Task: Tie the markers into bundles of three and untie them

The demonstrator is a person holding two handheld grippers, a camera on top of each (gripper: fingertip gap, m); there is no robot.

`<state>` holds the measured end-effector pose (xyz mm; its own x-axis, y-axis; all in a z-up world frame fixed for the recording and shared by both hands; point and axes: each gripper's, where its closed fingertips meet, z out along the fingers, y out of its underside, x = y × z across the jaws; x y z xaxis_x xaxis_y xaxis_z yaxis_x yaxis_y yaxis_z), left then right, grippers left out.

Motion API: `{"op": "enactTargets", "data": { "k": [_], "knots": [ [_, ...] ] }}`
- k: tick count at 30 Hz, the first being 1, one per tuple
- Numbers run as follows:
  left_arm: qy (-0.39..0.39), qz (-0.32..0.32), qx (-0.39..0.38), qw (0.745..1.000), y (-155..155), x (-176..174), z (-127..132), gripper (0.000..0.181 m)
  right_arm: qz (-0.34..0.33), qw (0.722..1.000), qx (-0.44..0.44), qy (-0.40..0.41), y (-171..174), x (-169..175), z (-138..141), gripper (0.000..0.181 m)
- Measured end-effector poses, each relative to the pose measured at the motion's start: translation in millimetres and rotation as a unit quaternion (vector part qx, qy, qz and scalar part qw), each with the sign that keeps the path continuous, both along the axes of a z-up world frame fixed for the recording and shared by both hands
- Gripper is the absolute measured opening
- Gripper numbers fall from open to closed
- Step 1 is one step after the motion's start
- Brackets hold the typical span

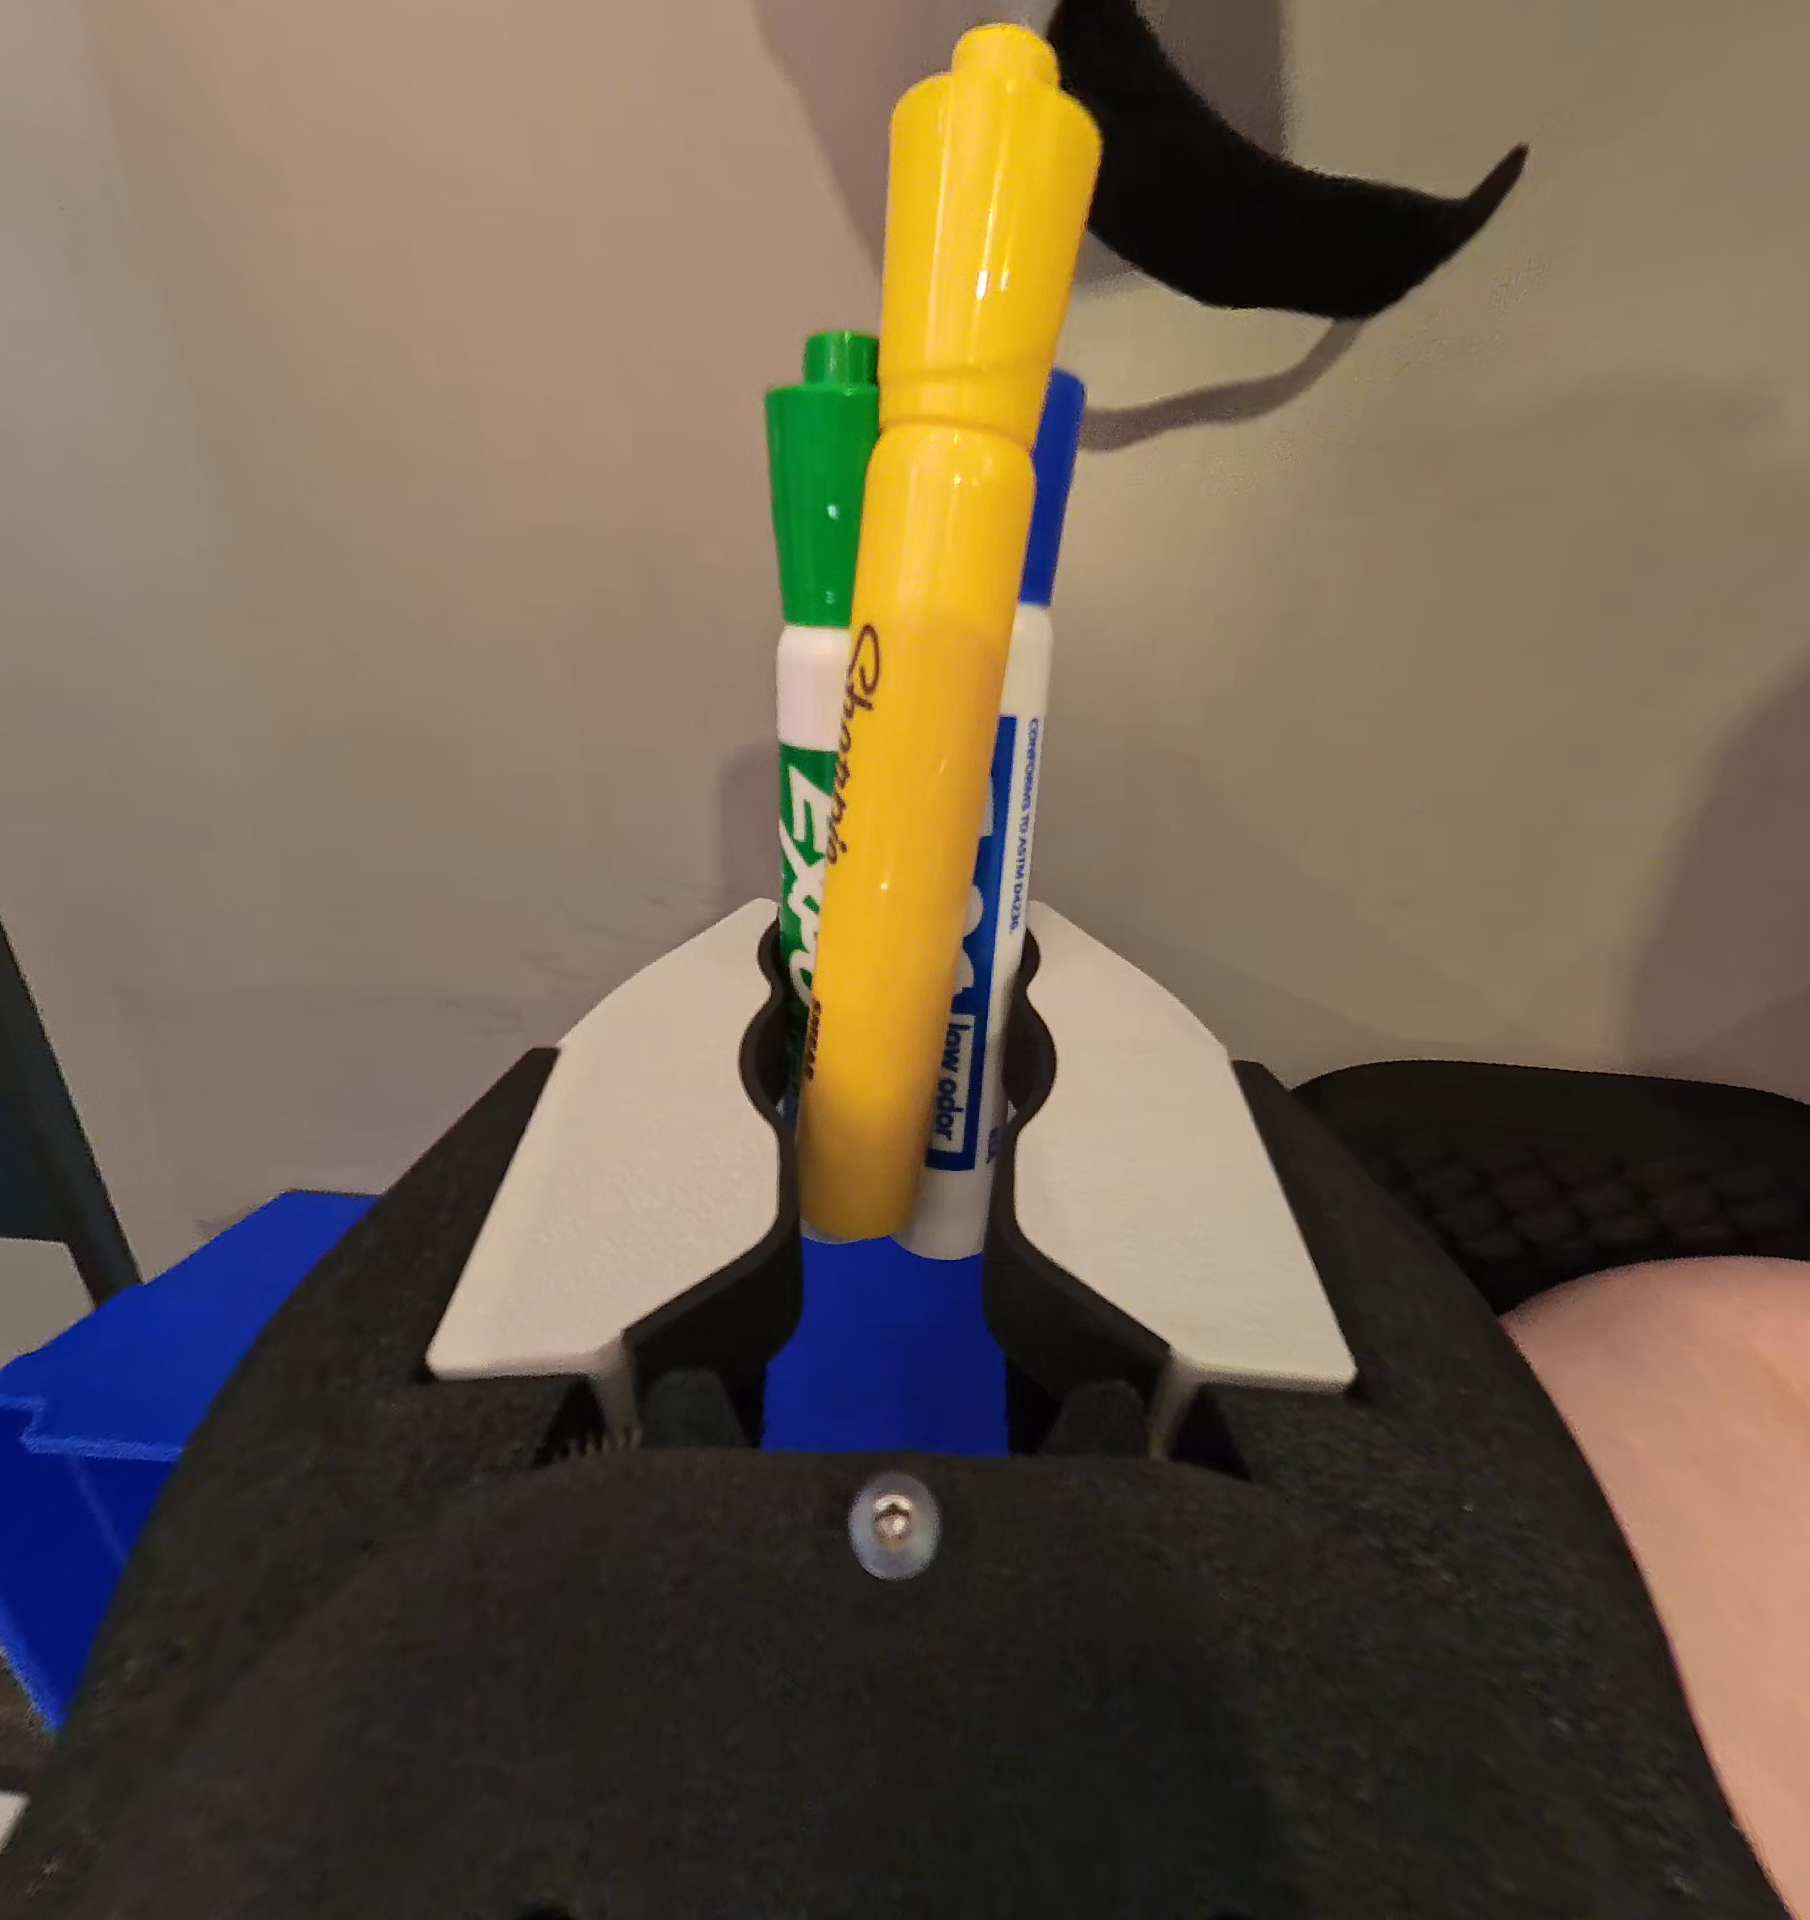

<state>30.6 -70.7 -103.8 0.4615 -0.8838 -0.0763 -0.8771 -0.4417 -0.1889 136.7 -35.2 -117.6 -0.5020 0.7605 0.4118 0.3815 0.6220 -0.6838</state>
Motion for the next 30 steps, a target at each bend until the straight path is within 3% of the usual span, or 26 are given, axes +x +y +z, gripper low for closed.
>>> {"op": "enactTargets", "data": {
  "k": [5,12,14,17,19,23,25,27,30],
  "knots": [
    [-0.006,-0.004,0.004,1.0,4,3,-1,0.038,0.018,0.999,-0.031,0.023,-4,-1,3,0.004],
    [-0.004,-0.001,0.004,1.0,7,2,-4,0.038,-0.146,0.984,-0.063,-0.078,39,-10,-39,0.004],
    [-0.006,0.003,0.001,1.0,5,1,-4,0.038,-0.175,0.975,-0.073,-0.114,44,-6,-46,0.023],
    [-0.008,0.01,0.003,1.0,4,-3,-2,0.038,-0.144,0.973,-0.114,-0.138,38,8,-45,0.031],
    [-0.011,0.013,0.006,1.0,4,-4,0,0.038,-0.163,0.966,-0.153,-0.133,49,16,-40,0.034],
    [-0.012,0.015,0.003,1.0,2,-6,1,0.038,-0.141,0.933,-0.276,-0.182,38,36,-36,0.012],
    [-0.012,0.014,0.003,1.0,2,-6,1,0.038,-0.138,0.937,-0.26,-0.189,34,36,-42,0.01],
    [-0.01,0.013,0.0,1.0,2,-5,0,0.038,-0.106,0.939,-0.246,-0.215,13,33,-50,0.011],
    [-0.011,0.01,-0.002,1.0,1,-3,0,0.038,-0.007,0.936,-0.247,-0.253,-39,30,-47,0.009]
  ]
}}
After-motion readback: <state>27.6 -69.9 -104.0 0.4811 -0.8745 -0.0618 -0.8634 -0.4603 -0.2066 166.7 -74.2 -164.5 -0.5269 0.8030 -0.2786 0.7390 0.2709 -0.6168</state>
